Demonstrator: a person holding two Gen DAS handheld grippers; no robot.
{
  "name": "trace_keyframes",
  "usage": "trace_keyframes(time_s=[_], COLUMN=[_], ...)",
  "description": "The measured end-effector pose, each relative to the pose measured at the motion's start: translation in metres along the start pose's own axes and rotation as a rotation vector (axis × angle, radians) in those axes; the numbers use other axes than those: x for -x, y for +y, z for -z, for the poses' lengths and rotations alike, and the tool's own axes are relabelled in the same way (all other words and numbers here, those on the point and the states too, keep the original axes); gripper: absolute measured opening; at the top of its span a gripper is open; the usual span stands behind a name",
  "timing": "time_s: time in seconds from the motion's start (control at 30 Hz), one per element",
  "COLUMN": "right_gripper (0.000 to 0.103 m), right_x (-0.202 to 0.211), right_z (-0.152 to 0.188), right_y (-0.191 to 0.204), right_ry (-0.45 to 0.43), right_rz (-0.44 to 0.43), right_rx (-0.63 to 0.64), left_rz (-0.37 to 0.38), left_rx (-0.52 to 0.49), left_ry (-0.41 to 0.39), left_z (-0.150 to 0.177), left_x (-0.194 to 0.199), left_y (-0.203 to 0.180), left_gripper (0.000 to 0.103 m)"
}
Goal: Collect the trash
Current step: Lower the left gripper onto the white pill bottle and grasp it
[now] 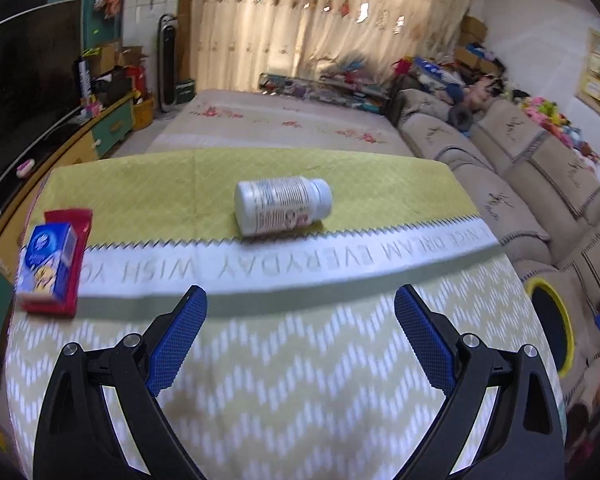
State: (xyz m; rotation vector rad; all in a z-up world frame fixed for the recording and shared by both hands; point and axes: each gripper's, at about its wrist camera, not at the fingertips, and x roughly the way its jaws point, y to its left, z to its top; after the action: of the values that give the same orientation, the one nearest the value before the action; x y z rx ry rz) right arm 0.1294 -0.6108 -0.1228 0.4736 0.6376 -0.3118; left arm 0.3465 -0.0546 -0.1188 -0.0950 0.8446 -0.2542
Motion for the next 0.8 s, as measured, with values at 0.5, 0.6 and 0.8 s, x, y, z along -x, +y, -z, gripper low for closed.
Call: trace_keyframes(time_s=[0.5,0.6,0.8], right_gripper=[0.082,0.082,0.082], right_x=[-0.003,-0.005,-0.009], right_z=[0.004,0.004,0.006], right_y=[-0.014,-0.018,-0.019], right_ry=[0.018,0.025,0.035], right_rz=[-0.078,-0.086,-0.103], right_rx=[-0.034,-0.043,-0.046], left_rz=[-0.352,-0.384,-0.407], left_rx=[0.143,0.149,0.196], left_ry=[0.036,0.049,0.093], left_z=[-0.061,-0.067,-0.077], left_x=[-0.098,-0.11,-0.128], left_y=[-0.023,-0.025,-0.026], left_gripper=[0.098,0.098,0.098])
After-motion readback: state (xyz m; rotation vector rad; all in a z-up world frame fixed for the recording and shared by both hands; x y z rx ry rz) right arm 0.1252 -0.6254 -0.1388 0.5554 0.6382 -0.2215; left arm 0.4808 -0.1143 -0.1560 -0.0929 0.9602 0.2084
